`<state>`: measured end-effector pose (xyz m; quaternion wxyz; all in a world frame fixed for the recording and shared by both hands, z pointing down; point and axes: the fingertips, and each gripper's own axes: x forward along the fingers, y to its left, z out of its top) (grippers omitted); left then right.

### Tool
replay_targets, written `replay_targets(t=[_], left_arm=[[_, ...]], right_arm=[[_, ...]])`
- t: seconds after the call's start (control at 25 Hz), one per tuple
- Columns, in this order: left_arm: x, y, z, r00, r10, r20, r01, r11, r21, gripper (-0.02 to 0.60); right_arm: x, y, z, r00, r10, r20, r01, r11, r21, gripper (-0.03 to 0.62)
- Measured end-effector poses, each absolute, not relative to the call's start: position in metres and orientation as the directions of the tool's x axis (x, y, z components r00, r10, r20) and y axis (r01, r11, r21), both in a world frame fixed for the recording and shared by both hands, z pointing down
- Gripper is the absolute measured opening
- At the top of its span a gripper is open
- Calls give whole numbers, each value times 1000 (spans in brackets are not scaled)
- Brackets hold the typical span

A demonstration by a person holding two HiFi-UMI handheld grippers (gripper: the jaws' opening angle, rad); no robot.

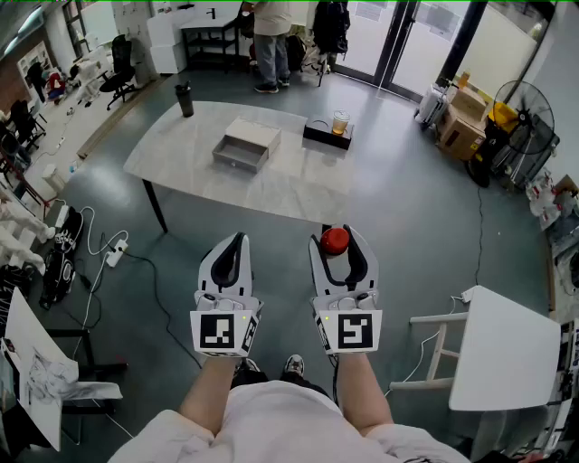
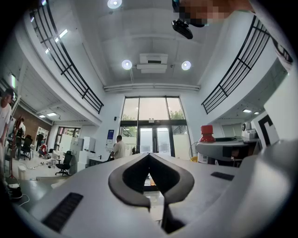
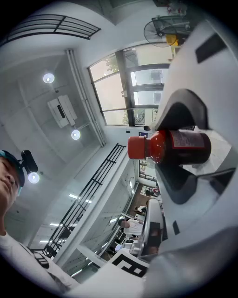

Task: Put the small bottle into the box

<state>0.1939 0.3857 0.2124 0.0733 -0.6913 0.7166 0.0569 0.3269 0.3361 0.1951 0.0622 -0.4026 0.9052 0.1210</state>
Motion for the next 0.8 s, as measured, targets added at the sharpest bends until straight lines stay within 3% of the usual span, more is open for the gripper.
replay_targets(t=[0.8], left_arm=[[144, 408, 219, -21, -984, -175, -1000, 23, -8, 21]], right_arm=[[273, 356, 196, -693, -690, -208, -721, 669, 181, 232]])
